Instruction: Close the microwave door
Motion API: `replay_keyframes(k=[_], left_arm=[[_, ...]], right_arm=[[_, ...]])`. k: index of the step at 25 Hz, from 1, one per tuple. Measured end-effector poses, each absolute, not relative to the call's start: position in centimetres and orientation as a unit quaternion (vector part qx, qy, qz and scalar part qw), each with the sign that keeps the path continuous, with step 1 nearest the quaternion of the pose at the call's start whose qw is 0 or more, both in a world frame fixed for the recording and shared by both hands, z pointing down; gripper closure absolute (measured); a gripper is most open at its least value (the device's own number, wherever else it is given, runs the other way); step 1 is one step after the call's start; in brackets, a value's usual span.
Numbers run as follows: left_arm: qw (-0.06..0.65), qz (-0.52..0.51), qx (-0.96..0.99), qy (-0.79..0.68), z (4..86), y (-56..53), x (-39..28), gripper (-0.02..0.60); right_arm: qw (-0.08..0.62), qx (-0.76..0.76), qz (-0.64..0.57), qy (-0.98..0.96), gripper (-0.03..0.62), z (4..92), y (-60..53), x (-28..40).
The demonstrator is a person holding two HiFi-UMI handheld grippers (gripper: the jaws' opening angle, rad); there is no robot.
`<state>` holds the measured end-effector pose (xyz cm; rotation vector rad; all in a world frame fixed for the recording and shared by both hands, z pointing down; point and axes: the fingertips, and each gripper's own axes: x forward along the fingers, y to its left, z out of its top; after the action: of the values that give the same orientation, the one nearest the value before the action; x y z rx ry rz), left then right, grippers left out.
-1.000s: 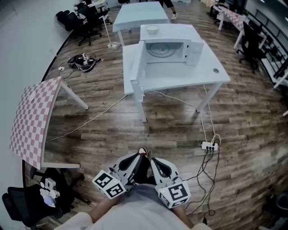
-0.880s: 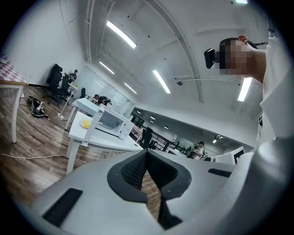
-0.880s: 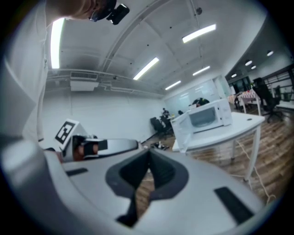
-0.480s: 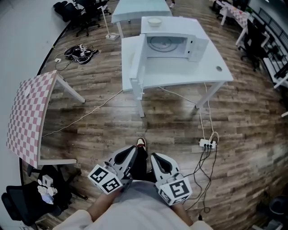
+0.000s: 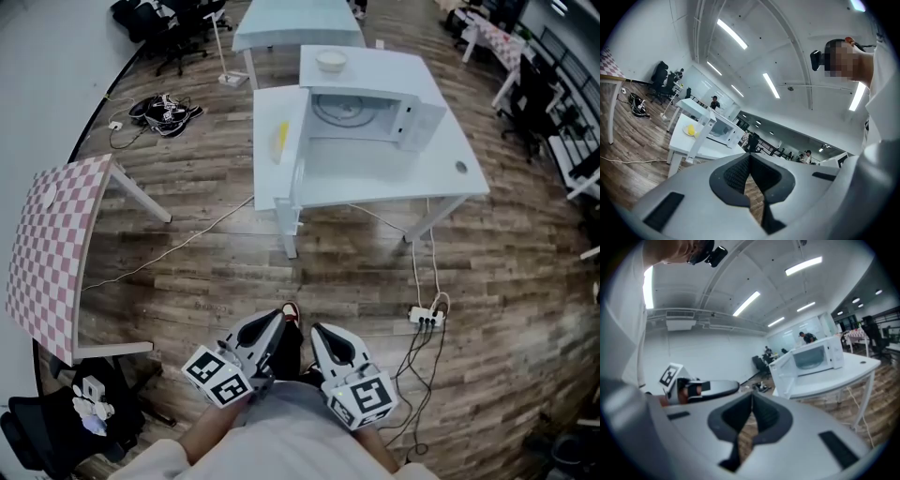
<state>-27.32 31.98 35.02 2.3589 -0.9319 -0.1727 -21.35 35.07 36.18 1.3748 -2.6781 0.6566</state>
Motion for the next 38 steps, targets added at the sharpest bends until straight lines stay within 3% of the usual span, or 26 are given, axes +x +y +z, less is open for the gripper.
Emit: replay_keyframes(k=[24, 38], left_arm=[[0.290, -0.095, 0.890, -0.338, 33.9, 16.3, -31.9, 0.569], [0.278, -0.071, 0.894, -0.344, 34.3, 10.6, -32.1, 0.568]], right_arm=[[0.059, 0.458, 0.172, -0.870, 0.571, 33.7, 18.7, -24.4], [0.037, 0.477, 0.183, -0.859, 0.571, 33.2, 13.2, -22.7]])
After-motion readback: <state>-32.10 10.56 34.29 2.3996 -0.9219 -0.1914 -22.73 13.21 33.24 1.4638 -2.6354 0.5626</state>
